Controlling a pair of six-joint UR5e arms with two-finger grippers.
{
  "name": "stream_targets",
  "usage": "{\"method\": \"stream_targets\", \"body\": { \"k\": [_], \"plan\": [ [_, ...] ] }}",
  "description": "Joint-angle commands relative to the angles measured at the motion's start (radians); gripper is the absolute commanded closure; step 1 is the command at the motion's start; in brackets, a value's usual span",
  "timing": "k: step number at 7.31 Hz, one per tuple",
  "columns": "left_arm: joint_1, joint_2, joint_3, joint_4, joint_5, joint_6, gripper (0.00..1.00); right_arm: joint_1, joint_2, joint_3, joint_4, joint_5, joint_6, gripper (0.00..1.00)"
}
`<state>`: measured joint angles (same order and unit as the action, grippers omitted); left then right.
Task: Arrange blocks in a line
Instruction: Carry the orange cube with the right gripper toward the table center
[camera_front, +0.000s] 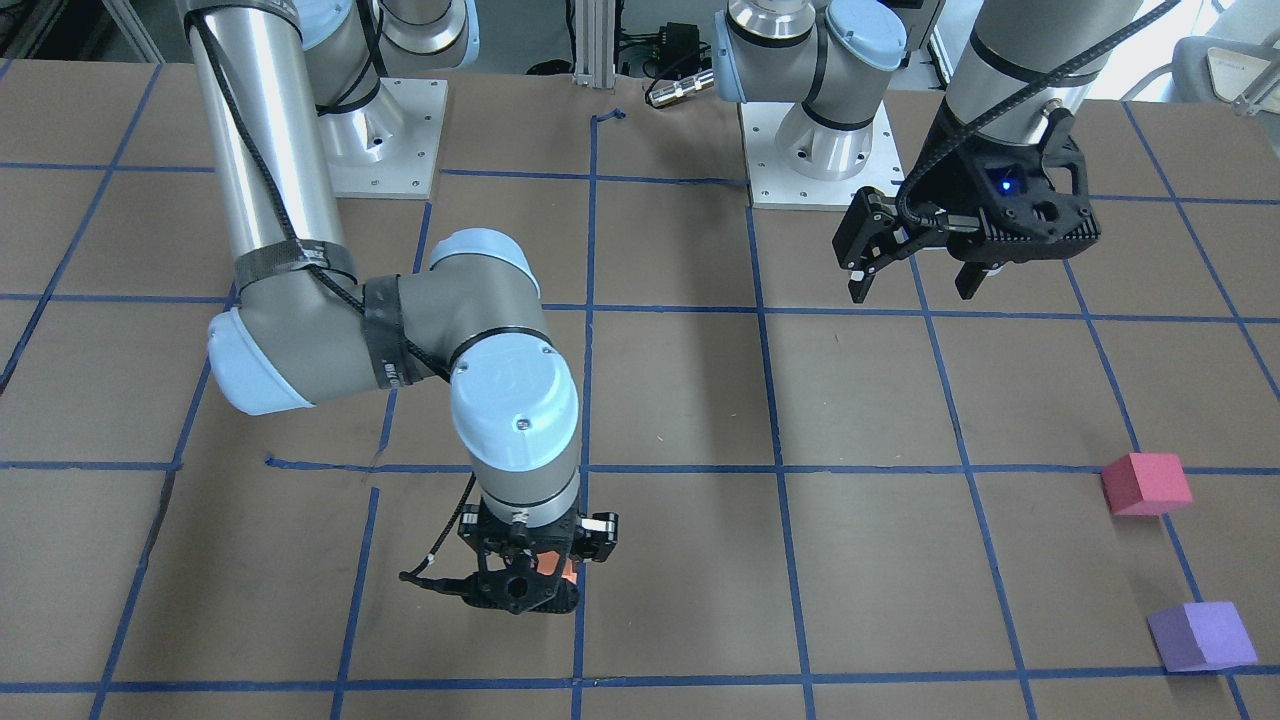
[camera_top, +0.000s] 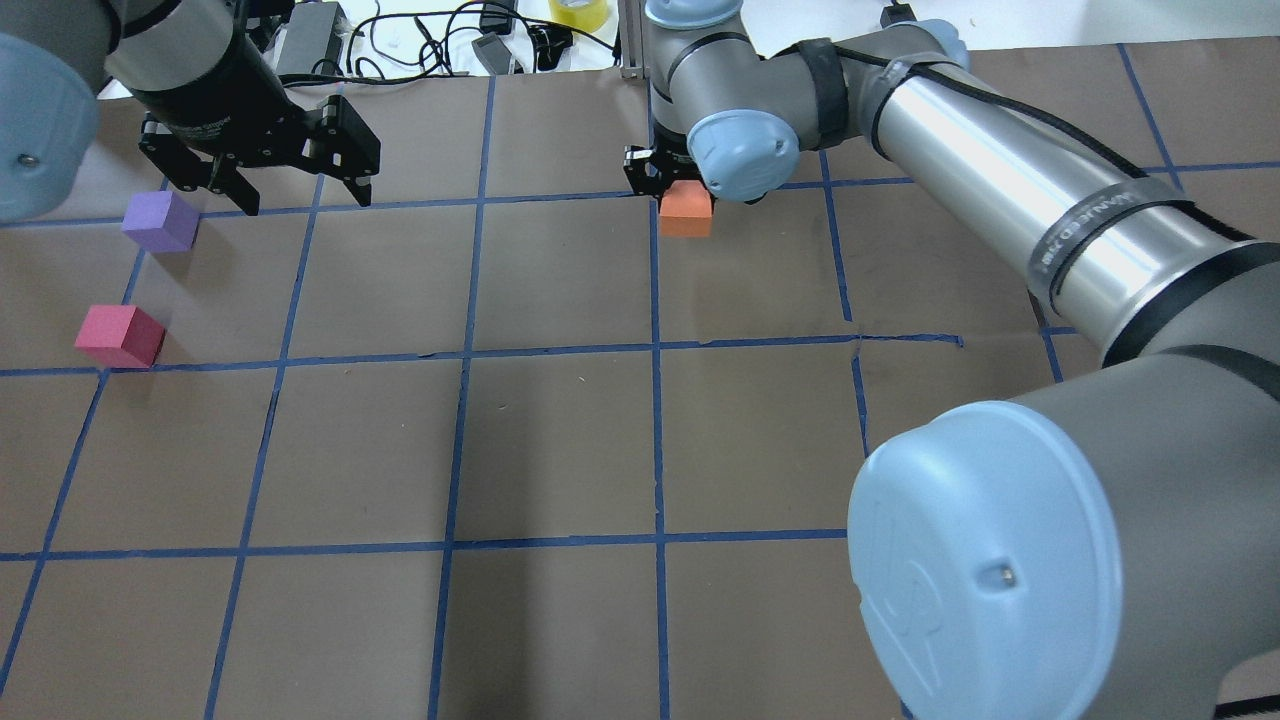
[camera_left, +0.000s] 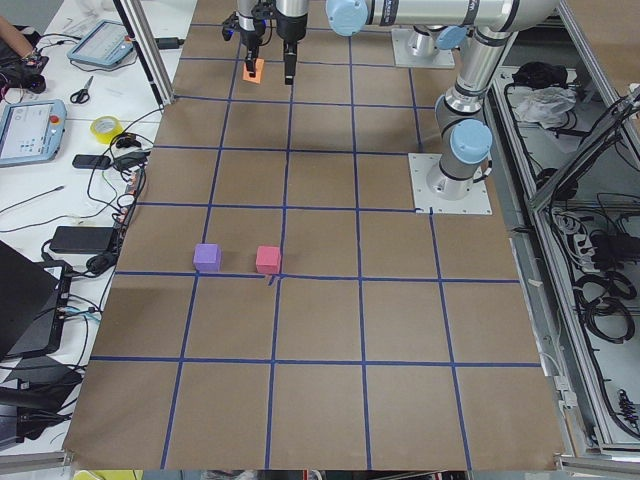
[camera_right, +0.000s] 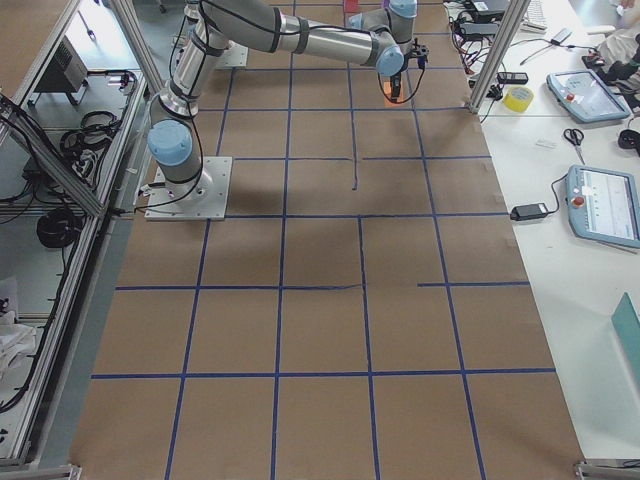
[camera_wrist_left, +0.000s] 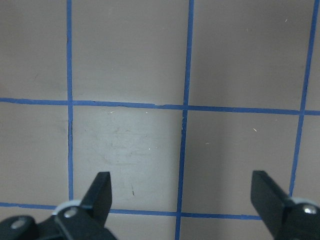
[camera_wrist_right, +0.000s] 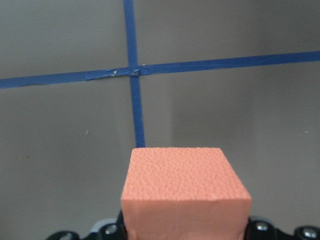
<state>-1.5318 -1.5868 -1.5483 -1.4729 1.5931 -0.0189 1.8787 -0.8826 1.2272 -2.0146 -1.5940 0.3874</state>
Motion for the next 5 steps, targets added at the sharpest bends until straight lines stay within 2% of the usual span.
{"method": "stream_targets", "body": {
  "k": [1, 4, 5],
  "plan": [
    [-0.001, 0.004, -0.003, -0.003, 0.001, 0.001, 0.00, 0.040, 0.085, -0.077, 0.004, 0.006, 0.039, 0.76],
    [0.001, 0.010, -0.007, -0.001, 0.002, -0.003, 0.00, 0.045, 0.100, -0.069, 0.046, 0.011, 0.014, 0.73],
    [0.001, 0.010, -0.009, -0.001, 0.004, -0.004, 0.00, 0.049, 0.099, -0.069, 0.050, 0.047, 0.021, 0.73]
  ]
}}
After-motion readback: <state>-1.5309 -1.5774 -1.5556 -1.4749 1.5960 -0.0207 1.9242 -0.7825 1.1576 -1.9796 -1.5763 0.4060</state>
